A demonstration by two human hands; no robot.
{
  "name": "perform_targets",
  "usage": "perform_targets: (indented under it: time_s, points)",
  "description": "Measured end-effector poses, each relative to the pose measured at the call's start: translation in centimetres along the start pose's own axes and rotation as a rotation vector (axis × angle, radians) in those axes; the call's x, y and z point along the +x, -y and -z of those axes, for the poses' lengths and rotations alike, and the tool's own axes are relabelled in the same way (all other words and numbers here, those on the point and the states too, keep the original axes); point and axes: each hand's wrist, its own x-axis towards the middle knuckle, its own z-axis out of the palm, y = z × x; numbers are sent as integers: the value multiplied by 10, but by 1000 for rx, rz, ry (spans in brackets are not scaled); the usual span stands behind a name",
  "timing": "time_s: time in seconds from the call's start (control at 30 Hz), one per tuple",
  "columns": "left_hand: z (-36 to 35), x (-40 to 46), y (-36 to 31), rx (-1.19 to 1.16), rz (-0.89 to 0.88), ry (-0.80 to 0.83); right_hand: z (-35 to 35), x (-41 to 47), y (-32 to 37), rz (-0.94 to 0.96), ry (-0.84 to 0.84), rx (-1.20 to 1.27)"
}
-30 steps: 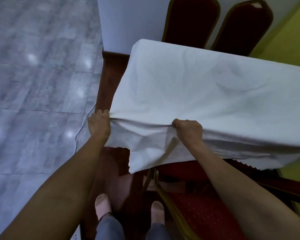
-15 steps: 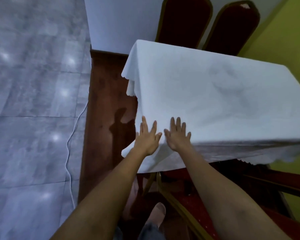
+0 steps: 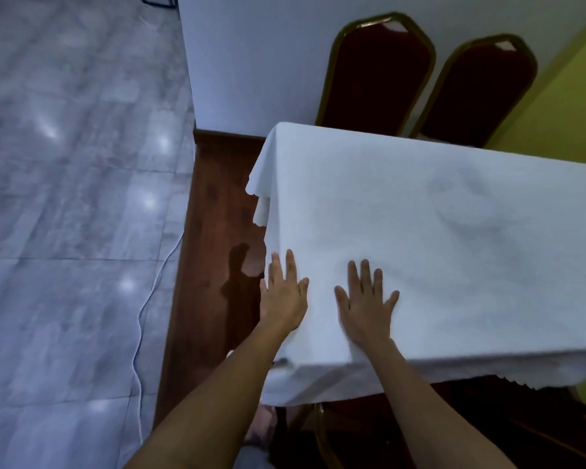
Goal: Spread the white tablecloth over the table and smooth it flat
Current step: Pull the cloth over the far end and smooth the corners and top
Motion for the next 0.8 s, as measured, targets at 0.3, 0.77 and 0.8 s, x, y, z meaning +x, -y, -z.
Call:
perform_targets:
  time_s: [0.3, 0.77, 0.8]
  points:
    - [33, 92, -10, -205, 49, 19, 18, 94, 39, 68, -8, 17]
    - [124, 313, -22, -530, 133, -79, 63, 261, 125, -1, -6, 133]
    - [131, 327, -23, -551, 149, -79, 66, 274, 131, -27, -13, 156]
